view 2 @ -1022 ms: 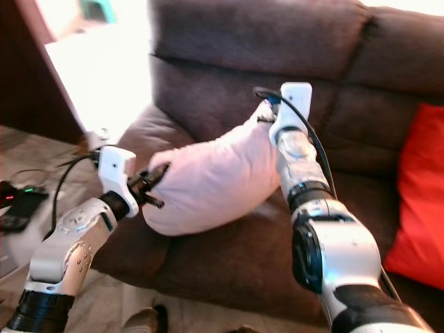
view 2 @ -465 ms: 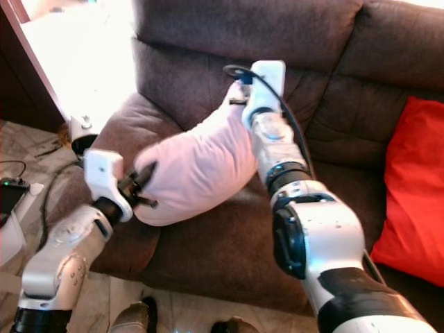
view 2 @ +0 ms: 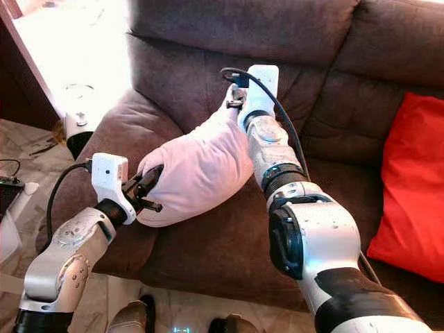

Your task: Move the pillow to the sofa from floor

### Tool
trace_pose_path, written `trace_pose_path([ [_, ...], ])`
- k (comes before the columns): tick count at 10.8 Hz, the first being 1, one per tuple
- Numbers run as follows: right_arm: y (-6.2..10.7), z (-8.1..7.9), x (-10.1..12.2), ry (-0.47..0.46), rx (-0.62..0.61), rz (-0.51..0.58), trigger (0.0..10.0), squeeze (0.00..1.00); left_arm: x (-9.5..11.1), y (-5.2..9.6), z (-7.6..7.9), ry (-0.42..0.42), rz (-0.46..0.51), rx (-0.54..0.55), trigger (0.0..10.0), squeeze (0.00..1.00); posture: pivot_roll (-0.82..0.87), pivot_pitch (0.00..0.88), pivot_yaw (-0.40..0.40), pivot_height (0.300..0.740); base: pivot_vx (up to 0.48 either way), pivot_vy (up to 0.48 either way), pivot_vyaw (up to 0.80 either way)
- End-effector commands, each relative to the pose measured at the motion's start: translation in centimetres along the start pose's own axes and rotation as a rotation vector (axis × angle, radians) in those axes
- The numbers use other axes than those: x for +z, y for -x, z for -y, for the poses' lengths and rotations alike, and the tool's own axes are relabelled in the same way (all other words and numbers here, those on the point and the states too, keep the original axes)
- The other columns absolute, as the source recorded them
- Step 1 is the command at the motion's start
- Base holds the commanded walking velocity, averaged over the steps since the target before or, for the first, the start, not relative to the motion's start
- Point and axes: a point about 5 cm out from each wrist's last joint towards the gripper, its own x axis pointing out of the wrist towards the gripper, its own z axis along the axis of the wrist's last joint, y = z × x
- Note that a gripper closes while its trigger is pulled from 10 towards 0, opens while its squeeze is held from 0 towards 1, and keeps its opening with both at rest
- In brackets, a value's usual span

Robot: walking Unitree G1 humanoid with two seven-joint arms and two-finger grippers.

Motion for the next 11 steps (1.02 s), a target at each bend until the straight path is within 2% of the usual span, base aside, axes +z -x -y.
trace_pose_path([
  [1,-0.2,-1.4,0.6,-0.001,0.060,0.013,10.0,1.00,1.3,-0.4,2.3,-0.001,0.063,-0.119,10.0,0.00,0.17,0.177,-0.159,0.740,0.000,0.000,0.00],
  [9,-0.2,-1.4,0.6,-0.001,0.060,0.013,10.0,1.00,1.3,-0.4,2.3,-0.001,0.063,-0.119,10.0,0.00,0.17,0.177,-0.159,0.740,0.000,0.000,0.00],
  [10,-0.2,-0.1,1.7,-0.016,0.007,0.075,10.0,0.00,2.7,-1.3,-1.7,0.063,0.130,0.198,10.0,0.00,0.15,0.143,-0.122,0.740,0.000,0.000,0.00],
  [11,0.2,2.7,2.9,-0.035,-0.106,0.170,10.0,0.00,3.4,-1.5,-8.2,0.301,0.202,0.732,10.0,0.00,0.15,0.136,-0.117,0.740,0.000,0.000,0.00],
])
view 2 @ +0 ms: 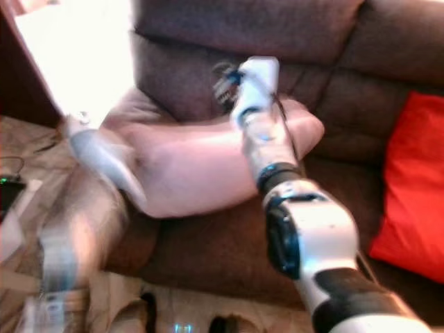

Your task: Move the pillow to the sofa from floor

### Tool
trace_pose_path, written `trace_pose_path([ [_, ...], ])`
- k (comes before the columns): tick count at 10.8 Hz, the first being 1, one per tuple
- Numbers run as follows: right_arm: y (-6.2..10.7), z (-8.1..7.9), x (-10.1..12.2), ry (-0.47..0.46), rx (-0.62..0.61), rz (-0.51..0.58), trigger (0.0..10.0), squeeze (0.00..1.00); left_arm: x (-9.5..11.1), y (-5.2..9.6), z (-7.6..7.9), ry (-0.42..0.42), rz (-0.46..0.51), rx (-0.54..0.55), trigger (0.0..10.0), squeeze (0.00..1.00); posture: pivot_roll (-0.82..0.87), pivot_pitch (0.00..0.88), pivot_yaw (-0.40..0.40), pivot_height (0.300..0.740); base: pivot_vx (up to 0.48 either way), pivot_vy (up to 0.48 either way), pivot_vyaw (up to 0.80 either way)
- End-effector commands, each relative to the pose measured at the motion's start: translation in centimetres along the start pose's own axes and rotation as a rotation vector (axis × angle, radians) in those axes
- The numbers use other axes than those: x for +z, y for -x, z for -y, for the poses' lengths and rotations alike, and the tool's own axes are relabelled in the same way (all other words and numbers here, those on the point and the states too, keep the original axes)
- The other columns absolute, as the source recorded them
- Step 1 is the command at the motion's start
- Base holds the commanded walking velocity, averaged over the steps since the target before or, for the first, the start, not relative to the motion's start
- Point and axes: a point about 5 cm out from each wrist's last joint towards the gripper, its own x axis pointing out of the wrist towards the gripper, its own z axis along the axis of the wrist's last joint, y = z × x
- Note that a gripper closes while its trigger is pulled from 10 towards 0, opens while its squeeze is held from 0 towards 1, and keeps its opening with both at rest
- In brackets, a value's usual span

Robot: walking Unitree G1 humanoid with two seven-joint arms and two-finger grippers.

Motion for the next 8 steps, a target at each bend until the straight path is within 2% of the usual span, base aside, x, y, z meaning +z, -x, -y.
trace_pose_path([
  [1,0.4,2.9,-0.1,-0.014,-0.096,0.029,10.0,0.00,0.0,0.0,-4.5,0.079,0.023,0.284,10.0,0.00,0.14,0.133,-0.111,0.740,0.000,0.000,0.00],
  [3,2.0,5.7,-3.7,-0.009,-0.171,-0.049,10.0,0.00,0.1,0.8,-8.6,0.037,0.025,0.493,10.0,0.00,0.14,0.135,-0.104,0.740,0.000,0.000,0.00],
  [4,2.8,6.3,-5.4,0.007,-0.181,-0.087,10.0,0.00,0.3,0.7,-8.5,0.050,0.022,0.489,10.0,0.00,0.14,0.137,-0.104,0.740,0.000,0.000,0.00],
  [6,3.9,7.5,-6.9,0.002,-0.239,-0.108,10.0,0.00,-0.5,0.2,-5.4,0.030,-0.045,0.258,10.0,0.00,0.14,0.137,-0.095,0.740,0.000,0.000,0.00],
  [7,4.1,7.9,-7.0,-0.006,-0.260,-0.102,10.0,0.00,-0.5,0.1,-4.6,0.023,-0.039,0.207,10.0,0.00,0.14,0.137,-0.092,0.740,0.000,0.000,0.00],
  [8,4.3,8.2,-7.0,-0.007,-0.268,-0.087,10.0,0.00,-0.2,-0.3,-3.1,-0.021,-0.030,0.085,10.0,0.00,0.14,0.136,-0.089,0.740,0.000,0.000,0.00],
])
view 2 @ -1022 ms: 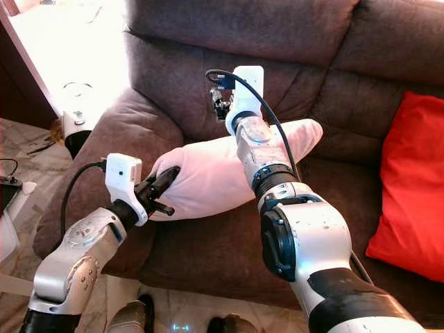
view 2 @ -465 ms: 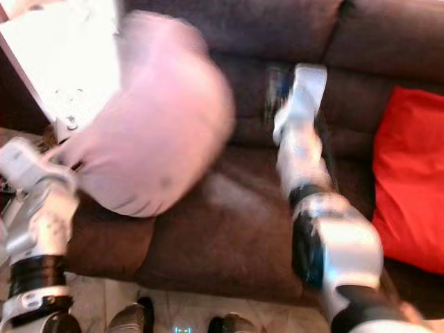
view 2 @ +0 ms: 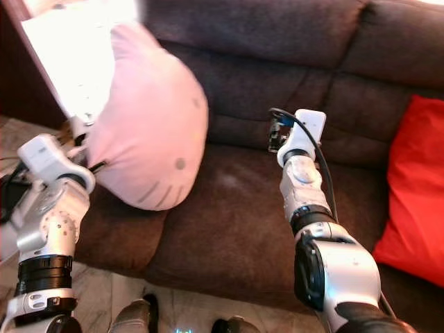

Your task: Move the pillow to the sofa from floor

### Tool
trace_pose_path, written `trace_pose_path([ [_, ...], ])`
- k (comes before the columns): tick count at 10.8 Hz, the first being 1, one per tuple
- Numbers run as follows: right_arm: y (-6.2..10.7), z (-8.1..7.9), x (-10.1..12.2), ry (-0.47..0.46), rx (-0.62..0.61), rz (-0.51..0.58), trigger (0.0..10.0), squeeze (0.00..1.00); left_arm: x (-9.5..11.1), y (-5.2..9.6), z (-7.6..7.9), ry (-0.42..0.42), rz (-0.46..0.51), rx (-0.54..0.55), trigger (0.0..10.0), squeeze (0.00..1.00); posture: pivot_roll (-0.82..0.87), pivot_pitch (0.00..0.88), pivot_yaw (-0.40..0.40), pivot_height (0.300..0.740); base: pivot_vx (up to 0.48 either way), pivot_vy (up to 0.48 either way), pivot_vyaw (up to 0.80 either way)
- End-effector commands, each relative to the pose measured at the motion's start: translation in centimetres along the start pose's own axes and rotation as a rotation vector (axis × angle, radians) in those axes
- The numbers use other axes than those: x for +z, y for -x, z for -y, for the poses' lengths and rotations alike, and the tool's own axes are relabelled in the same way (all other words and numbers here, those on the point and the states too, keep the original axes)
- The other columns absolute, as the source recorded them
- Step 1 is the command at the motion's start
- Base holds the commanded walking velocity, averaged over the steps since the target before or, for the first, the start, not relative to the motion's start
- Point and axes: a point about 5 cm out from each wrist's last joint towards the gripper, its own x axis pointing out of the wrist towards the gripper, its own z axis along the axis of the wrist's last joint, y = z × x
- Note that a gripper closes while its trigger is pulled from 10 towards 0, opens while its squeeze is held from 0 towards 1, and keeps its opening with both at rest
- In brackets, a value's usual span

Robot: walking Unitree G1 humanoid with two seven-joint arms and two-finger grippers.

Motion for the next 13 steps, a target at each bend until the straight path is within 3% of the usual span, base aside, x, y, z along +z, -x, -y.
trace_pose_path([
  [1,0.1,1.0,0.3,-0.006,-0.030,0.032,10.0,0.00,1.2,0.1,2.2,-0.022,0.029,-0.135,10.0,0.00,0.14,0.134,-0.088,0.740,0.000,0.000,0.00],
  [2,0.1,1.4,0.7,-0.013,-0.048,0.061,10.0,0.00,2.1,-0.3,3.6,-0.027,0.038,-0.224,10.0,0.00,0.14,0.133,-0.085,0.740,0.000,0.000,0.00],
  [4,0.3,1.4,0.9,-0.006,-0.046,0.088,10.0,0.00,3.1,-1.1,4.4,-0.011,0.025,-0.262,10.0,0.00,0.14,0.129,-0.080,0.740,0.000,0.000,0.00],
  [6,0.5,1.5,0.6,-0.005,-0.046,0.091,10.0,0.00,2.9,-1.0,5.3,-0.081,-0.026,-0.384,10.0,0.00,0.14,0.123,-0.077,0.740,0.000,0.000,0.00],
  [8,0.7,1.6,0.2,-0.011,-0.053,0.084,10.0,0.00,4.0,-1.3,7.1,-0.070,-0.005,-0.464,10.0,0.00,0.15,0.117,-0.072,0.740,0.000,0.000,0.00],
  [9,0.8,1.5,0.3,-0.013,-0.053,0.085,10.0,0.00,3.9,-1.2,7.6,-0.060,-0.013,-0.473,10.0,0.00,0.14,0.116,-0.069,0.740,0.000,0.000,0.00],
  [11,0.9,1.5,0.1,-0.012,-0.051,0.082,10.0,0.00,2.9,-1.0,7.1,-0.020,-0.031,-0.402,10.0,0.00,0.14,0.115,-0.071,0.740,0.000,0.000,0.00],
  [12,0.9,1.4,0.1,-0.013,-0.049,0.081,10.0,0.00,2.7,-0.8,7.4,-0.005,-0.052,-0.430,10.0,0.00,0.14,0.113,-0.071,0.740,0.000,0.000,0.00],
  [13,0.9,1.4,0.1,-0.015,-0.049,0.080,10.0,0.00,2.3,-0.6,7.2,-0.043,-0.075,-0.452,10.0,0.00,0.15,0.112,-0.070,0.740,0.000,0.000,0.00],
])
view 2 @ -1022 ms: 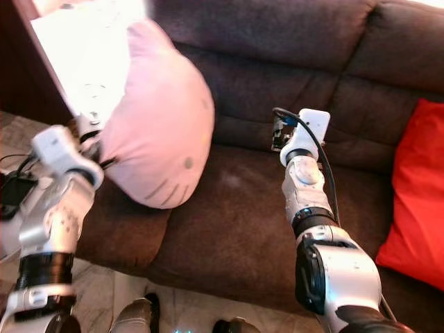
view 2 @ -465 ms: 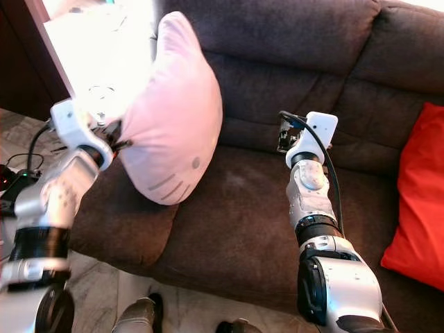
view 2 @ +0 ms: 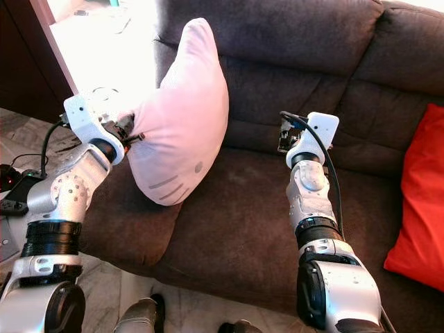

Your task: Move the pillow to the sofa from floor

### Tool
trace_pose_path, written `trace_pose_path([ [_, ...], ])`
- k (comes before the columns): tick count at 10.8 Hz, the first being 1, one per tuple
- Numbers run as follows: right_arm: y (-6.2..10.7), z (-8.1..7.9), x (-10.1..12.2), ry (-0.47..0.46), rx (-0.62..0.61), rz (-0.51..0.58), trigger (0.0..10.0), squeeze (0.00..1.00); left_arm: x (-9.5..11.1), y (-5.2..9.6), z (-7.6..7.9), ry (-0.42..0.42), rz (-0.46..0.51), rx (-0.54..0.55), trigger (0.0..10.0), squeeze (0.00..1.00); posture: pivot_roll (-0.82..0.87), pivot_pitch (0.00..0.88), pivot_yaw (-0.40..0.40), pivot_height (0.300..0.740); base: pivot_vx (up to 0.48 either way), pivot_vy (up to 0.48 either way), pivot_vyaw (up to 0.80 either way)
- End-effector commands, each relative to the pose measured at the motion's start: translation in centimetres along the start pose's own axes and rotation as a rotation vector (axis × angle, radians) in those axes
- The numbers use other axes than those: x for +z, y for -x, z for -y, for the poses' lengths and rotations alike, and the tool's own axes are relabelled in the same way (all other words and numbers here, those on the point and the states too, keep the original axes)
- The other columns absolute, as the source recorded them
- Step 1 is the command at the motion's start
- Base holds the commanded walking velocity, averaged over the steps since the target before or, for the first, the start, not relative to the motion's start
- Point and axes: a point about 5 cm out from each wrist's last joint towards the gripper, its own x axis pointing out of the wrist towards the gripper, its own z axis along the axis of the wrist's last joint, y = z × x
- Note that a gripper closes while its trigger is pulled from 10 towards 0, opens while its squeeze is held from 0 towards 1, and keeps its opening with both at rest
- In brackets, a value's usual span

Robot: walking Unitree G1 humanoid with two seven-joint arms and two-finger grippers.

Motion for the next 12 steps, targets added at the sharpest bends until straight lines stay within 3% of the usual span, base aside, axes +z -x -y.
trace_pose_path([
  [1,0.2,0.3,-0.3,-0.001,-0.012,-0.009,10.0,0.00,0.3,0.3,0.1,-0.018,0.012,-0.011,10.0,0.00,0.15,0.112,-0.070,0.740,0.000,0.000,0.00],
  [2,0.4,0.1,-0.8,0.001,-0.005,-0.021,10.0,0.00,-0.2,0.5,-1.9,-0.046,0.030,0.127,10.0,0.00,0.15,0.111,-0.074,0.740,0.000,0.000,0.00],
  [5,0.9,0.3,-1.4,0.006,-0.006,-0.034,10.0,0.00,-1.0,0.8,-3.3,-0.030,0.053,0.224,10.0,0.00,0.13,0.111,-0.073,0.740,0.000,0.000,0.00],
  [8,1.3,0.6,-1.9,0.008,-0.014,-0.040,10.0,0.00,-1.5,0.9,-4.4,-0.130,0.079,0.311,10.0,0.00,0.13,0.104,-0.070,0.740,0.000,0.000,0.00],
  [9,1.4,0.6,-1.8,0.011,-0.016,-0.039,10.0,0.00,-1.6,0.9,-4.5,-0.162,0.085,0.314,10.0,1.00,0.13,0.104,-0.070,0.740,0.000,0.000,0.00],
  [12,1.4,0.2,-1.8,0.022,-0.010,-0.034,10.0,0.00,-1.4,0.8,-4.5,-0.194,0.123,0.316,10.0,1.00,0.12,0.082,-0.067,0.740,0.000,0.000,0.00],
])
